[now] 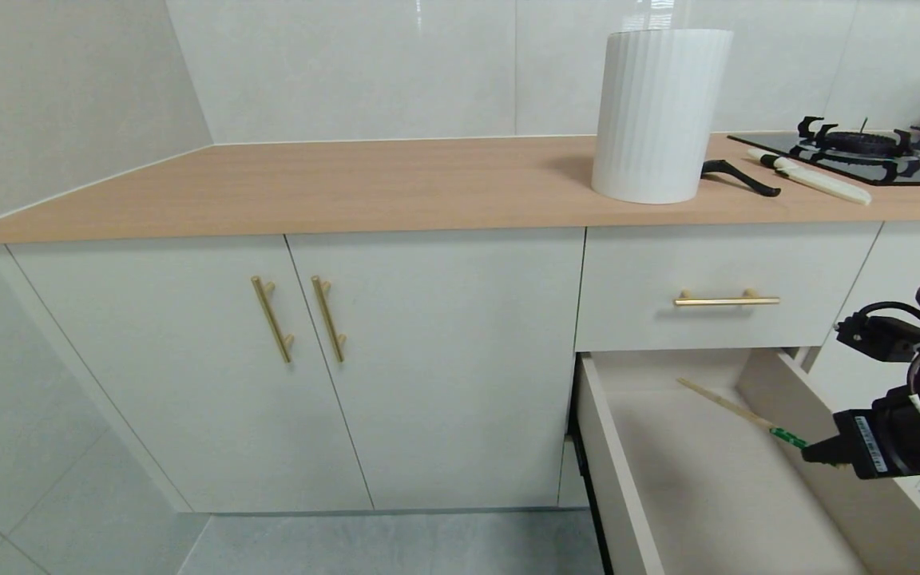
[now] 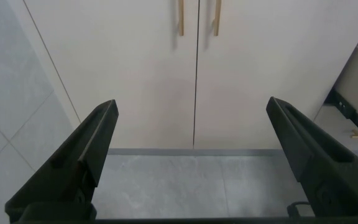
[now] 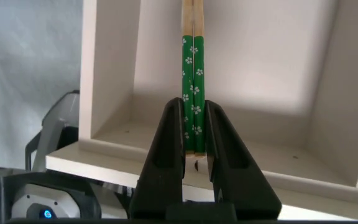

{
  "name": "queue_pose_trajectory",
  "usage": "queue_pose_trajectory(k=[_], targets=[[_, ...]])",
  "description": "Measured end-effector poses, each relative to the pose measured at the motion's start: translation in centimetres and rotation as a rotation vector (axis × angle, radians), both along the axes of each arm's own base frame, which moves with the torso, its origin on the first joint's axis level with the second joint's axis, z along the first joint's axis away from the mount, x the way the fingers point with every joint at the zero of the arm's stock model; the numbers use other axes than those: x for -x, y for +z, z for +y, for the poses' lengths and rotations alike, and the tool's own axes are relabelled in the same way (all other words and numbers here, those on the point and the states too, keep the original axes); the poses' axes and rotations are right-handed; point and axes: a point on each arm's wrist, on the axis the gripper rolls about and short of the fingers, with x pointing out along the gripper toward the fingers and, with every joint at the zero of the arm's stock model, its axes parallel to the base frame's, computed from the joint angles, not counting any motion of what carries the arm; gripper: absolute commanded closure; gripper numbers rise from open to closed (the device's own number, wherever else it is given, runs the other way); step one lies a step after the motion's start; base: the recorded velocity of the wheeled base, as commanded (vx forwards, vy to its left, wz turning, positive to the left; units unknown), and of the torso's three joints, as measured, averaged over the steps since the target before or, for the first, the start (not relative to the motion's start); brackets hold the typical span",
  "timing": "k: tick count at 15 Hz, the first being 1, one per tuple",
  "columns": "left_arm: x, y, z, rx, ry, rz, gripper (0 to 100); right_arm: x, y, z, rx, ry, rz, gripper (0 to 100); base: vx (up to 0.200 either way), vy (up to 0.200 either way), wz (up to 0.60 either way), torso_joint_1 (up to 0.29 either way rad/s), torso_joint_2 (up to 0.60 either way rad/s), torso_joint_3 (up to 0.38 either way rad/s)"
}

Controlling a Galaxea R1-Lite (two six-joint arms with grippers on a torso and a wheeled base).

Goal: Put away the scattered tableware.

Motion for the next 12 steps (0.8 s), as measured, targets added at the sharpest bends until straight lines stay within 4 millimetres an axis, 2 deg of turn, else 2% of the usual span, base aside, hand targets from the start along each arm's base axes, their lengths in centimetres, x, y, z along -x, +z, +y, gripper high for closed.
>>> queue_pose_trajectory(k=[3,6,9,12], targets=[[0.0,0.0,0.0,0.000,0.000,0.000,0,-1.2,-2.1,1.6,0.035,0.047,0.079,100,0.000,0.000,0.00,0.000,0.00,0.000],[0.0,0.0,0.0,0.000,0.000,0.000,0,-4.1,-5.1,3.2,0.017,0.034,0.067,100,0.000,0.000,0.00,0.000,0.00,0.000],[0.0,0.0,0.0,0.000,0.000,0.001,0,-6.8,-9.5,4.2,-0.002,0.000,0.021,100,0.000,0.000,0.00,0.000,0.00,0.000],[0.0,0.0,0.0,0.000,0.000,0.000,0,-8.4,-13.7,4.7,0.036,-0.058,0.025,100,0.000,0.000,0.00,0.000,0.00,0.000]])
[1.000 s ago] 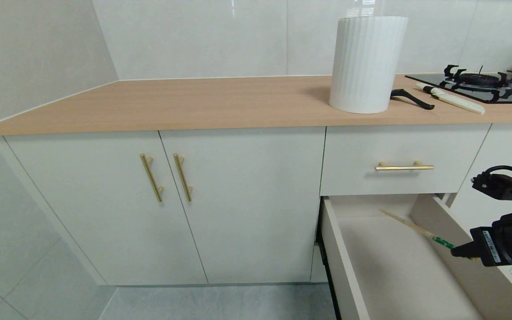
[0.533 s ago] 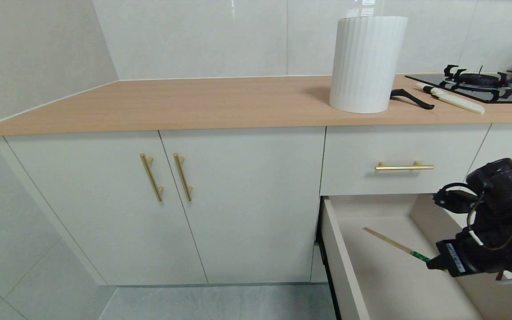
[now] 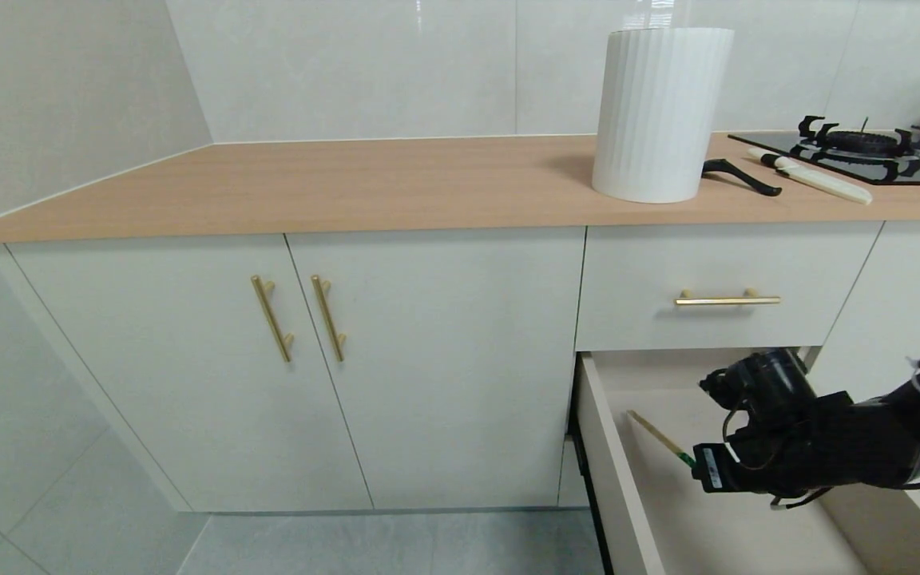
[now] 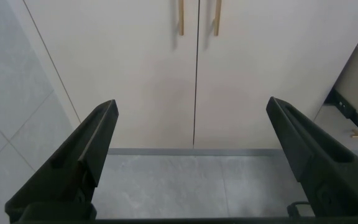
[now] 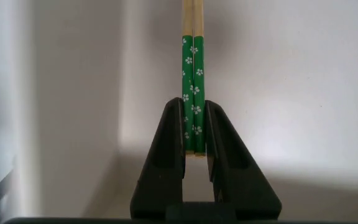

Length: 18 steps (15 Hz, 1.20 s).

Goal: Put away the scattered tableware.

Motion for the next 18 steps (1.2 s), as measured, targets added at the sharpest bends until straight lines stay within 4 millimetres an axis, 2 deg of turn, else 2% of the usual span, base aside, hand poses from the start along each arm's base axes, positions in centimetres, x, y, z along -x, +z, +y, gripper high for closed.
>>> queue_pose_trajectory(k=[4,6,8,11,12,18], targets=[[0.0,0.0,0.0,0.000,0.000,0.001,0,-1.2,-4.9,0.9,0.057,-0.025,0.028,100,0.000,0.000,0.00,0.000,0.00,0.000],[0.0,0.0,0.0,0.000,0.000,0.000,0,-1.5,-6.7,1.2,0.099,-0.041,0.026,100,0.000,0.000,0.00,0.000,0.00,0.000],[0.0,0.0,0.0,0.000,0.000,0.000,0,-1.4,-7.9,1.3,0.117,-0.040,0.049,100,0.000,0.000,0.00,0.000,0.00,0.000],[0.0,0.0,0.0,0.000,0.000,0.000,0,-1.3,-8.7,1.4,0.125,-0.037,0.071,100,0.000,0.000,0.00,0.000,0.00,0.000],[0.0,0.0,0.0,0.000,0.000,0.000,0,-1.2,-8.8,1.3,0.125,-0.037,0.074,0,0.000,0.000,0.00,0.000,0.00,0.000],[0.0,0.0,0.0,0.000,0.000,0.000,0,-1.2,-8.9,1.3,0.123,-0.042,0.078,0,0.000,0.000,0.00,0.000,0.00,0.000]])
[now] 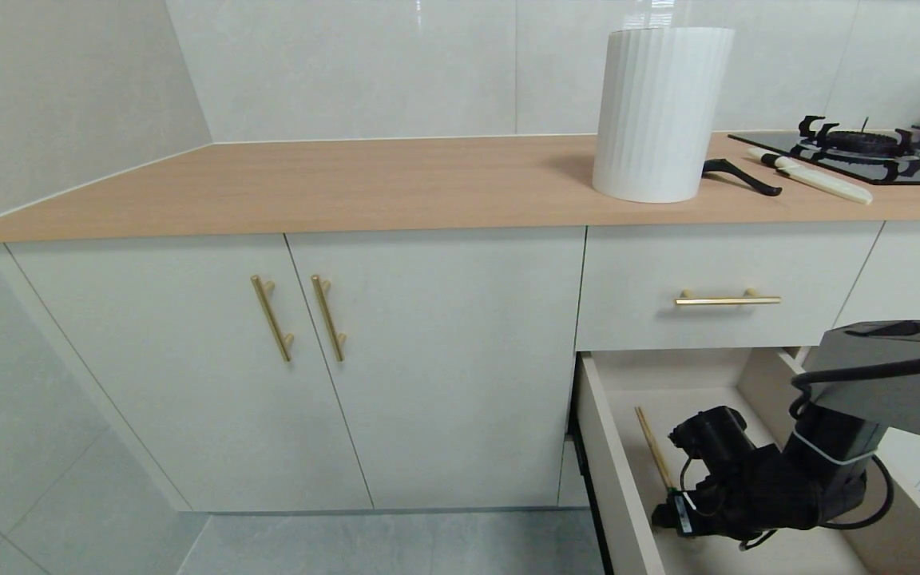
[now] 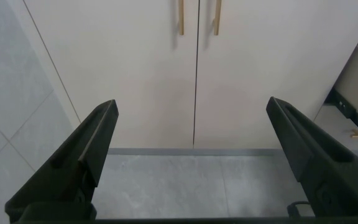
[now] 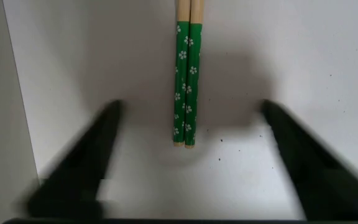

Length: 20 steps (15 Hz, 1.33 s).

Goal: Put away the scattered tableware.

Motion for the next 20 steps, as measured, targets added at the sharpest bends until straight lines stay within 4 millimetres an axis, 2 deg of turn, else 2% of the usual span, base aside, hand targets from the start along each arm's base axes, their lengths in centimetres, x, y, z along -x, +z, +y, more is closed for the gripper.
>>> queue_pose_trajectory(k=[3,5,8,12,14,16,20], targets=[[0.0,0.0,0.0,0.000,0.000,0.000,0,0.0,0.9,0.0,-0.013,-0.012,-0.021,0,0.000,0.000,0.00,0.000,0.00,0.000],[0.0,0.0,0.0,0.000,0.000,0.000,0,0.1,3.3,-0.4,-0.033,-0.024,-0.073,0,0.000,0.000,0.00,0.000,0.00,0.000],[0.0,0.0,0.0,0.000,0.000,-0.001,0,1.1,9.2,-2.7,-0.069,-0.071,-0.099,0,0.000,0.000,0.00,0.000,0.00,0.000],[0.0,0.0,0.0,0.000,0.000,0.000,0,3.8,19.5,-8.6,-0.140,-0.154,-0.065,0,0.000,0.000,0.00,0.000,0.00,0.000],[0.0,0.0,0.0,0.000,0.000,-0.001,0,5.2,22.9,-10.7,-0.135,-0.135,-0.147,0,0.000,0.000,0.00,0.000,0.00,0.000],[0.0,0.0,0.0,0.000,0.000,0.000,0,6.1,24.4,-11.3,-0.129,-0.142,-0.206,0,0.000,0.000,0.00,0.000,0.00,0.000],[0.0,0.0,0.0,0.000,0.000,0.000,0,6.8,25.4,-11.4,-0.128,-0.145,-0.246,0,0.000,0.000,0.00,0.023,-0.10,-0.070]])
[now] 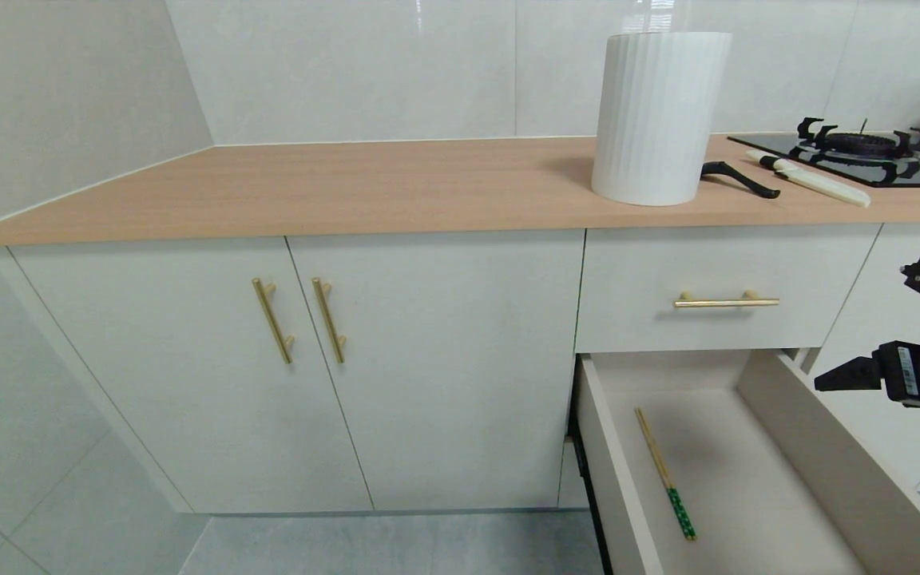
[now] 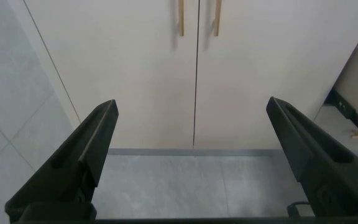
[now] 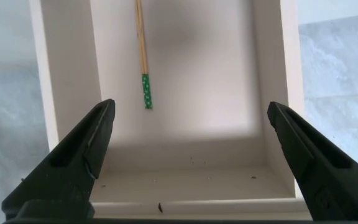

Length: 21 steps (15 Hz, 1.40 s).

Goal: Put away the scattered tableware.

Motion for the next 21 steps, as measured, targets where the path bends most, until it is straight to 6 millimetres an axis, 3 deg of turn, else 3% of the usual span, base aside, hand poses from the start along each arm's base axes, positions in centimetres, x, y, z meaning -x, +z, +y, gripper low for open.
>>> queue_pose_trajectory(k=[21], targets=[[0.00,0.00,0.00,0.000,0.000,0.000,0,0.45,-0.64,0.84,0.016,0.047,0.018,0,0.000,0.000,0.00,0.177,-0.46,-0.278]])
